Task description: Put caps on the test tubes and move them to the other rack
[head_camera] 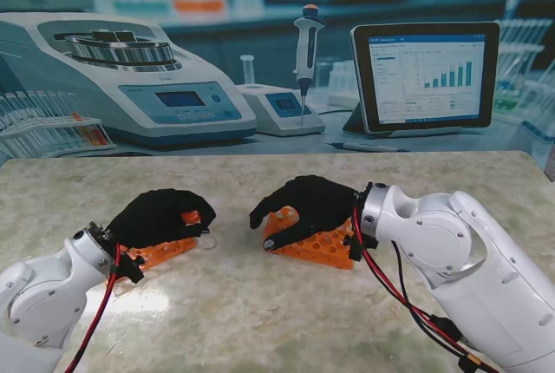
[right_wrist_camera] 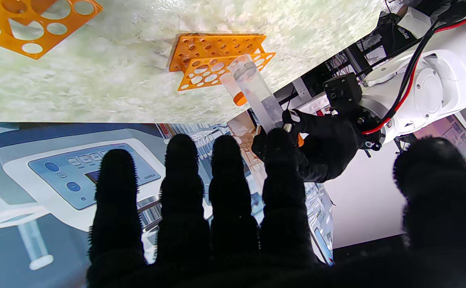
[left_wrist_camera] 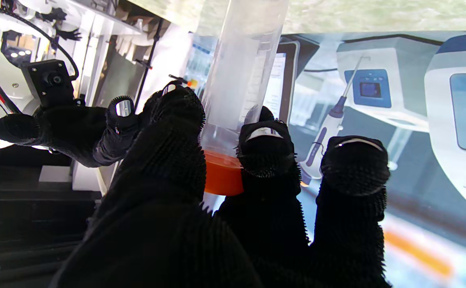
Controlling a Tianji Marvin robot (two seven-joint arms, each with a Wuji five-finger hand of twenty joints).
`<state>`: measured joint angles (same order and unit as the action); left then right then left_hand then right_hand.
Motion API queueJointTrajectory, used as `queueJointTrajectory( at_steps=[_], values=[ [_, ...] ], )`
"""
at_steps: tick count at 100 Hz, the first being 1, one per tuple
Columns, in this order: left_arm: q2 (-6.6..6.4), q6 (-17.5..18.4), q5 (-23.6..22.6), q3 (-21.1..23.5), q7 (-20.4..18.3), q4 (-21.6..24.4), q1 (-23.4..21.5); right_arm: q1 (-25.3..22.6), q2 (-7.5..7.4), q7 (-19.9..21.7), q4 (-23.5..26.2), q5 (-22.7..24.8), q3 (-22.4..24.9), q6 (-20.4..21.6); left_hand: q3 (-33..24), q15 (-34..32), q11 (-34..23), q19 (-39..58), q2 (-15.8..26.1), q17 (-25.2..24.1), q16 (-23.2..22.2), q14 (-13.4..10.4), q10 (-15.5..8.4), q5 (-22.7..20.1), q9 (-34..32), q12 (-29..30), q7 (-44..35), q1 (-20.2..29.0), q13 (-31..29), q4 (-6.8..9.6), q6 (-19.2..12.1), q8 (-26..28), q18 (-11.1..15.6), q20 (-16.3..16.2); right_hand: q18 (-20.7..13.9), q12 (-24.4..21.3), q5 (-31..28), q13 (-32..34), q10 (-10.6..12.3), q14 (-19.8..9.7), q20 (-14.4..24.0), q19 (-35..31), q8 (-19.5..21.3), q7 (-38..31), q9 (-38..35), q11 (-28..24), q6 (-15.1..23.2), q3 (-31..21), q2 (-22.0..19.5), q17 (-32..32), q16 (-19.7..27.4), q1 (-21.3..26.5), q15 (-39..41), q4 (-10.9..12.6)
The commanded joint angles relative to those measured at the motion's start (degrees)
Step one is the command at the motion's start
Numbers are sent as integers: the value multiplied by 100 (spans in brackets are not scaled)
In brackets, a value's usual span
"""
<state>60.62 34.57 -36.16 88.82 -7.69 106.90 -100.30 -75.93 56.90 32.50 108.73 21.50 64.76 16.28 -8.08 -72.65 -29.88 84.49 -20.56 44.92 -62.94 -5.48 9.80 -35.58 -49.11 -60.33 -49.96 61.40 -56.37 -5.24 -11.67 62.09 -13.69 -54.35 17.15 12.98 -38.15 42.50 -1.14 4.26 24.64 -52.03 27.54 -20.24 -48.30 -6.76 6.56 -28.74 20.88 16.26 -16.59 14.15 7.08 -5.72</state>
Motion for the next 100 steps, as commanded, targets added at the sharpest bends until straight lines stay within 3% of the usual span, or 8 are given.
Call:
queueJointTrajectory(
  at_steps=[1,100],
  values=[
    [-3,-9,-25,20,-17,17,-20,-31,24,-11,5,12,5,-21,-2667,-158,-1314,11,1151,-19,-91,-82,-926,-1092,-868,-326,-1720,1149,165,521,-82,991,-166,-249,130,-44,-5,-62,243,-110,-106,33,-42,-45,39,46,142,28,-123,-58,77,-232,57,-77],
    [-8,-149,-531,375,99,-263,-88,-972,1,-203,-141,259,1041,492,-2640,-166,-1320,33,1159,-104,-139,-35,-921,-1092,-848,-325,-1739,1168,194,512,-86,991,-200,-314,158,-3,-26,-50,258,-48,-191,-57,-56,-61,-40,-20,95,62,-149,-113,99,-217,146,-71]
  ],
)
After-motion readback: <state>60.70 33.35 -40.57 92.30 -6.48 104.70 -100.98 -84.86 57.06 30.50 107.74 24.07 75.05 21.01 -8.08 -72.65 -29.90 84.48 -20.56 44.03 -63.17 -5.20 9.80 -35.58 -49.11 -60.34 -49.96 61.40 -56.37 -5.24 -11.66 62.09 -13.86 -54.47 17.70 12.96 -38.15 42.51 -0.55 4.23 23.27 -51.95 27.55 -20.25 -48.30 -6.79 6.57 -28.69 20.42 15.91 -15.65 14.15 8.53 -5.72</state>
